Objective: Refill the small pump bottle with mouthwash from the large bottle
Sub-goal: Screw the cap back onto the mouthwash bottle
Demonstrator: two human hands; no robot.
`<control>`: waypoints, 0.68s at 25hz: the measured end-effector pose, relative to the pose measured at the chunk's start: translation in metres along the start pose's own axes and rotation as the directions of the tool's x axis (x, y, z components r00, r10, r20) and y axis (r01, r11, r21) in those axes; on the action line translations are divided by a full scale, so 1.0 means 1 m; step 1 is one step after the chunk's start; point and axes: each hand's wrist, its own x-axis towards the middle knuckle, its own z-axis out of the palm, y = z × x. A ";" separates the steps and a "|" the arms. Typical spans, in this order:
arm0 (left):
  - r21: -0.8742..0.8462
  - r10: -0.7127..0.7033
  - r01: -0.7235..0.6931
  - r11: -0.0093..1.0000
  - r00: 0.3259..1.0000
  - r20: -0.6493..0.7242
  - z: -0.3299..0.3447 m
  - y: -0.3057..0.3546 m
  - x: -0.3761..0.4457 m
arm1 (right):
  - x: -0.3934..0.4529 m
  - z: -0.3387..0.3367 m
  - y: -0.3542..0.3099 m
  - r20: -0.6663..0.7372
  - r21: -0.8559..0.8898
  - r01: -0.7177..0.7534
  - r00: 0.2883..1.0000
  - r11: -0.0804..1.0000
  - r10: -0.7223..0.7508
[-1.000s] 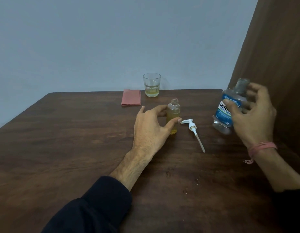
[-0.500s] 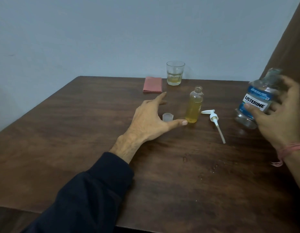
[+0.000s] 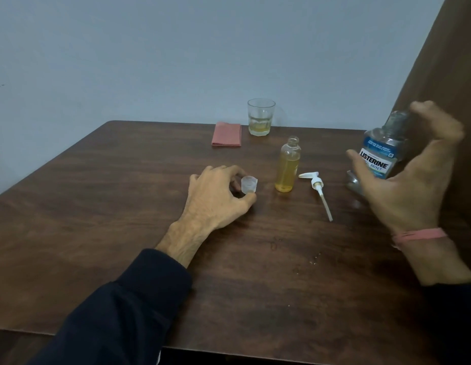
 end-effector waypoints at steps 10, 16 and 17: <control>-0.490 0.149 -0.335 0.805 0.913 -0.381 0.015 0.076 -0.011 | -0.015 0.017 -0.077 0.498 0.434 -0.448 0.842 0.782 0.207; -0.587 0.231 -0.417 0.694 0.901 -0.367 0.030 0.149 0.008 | 0.023 -0.027 -0.041 0.449 0.586 -0.598 0.801 0.547 0.395; -0.596 0.260 -0.424 0.682 0.902 -0.343 0.033 0.160 0.010 | 0.033 -0.038 -0.033 0.432 0.575 -0.586 0.810 0.571 0.396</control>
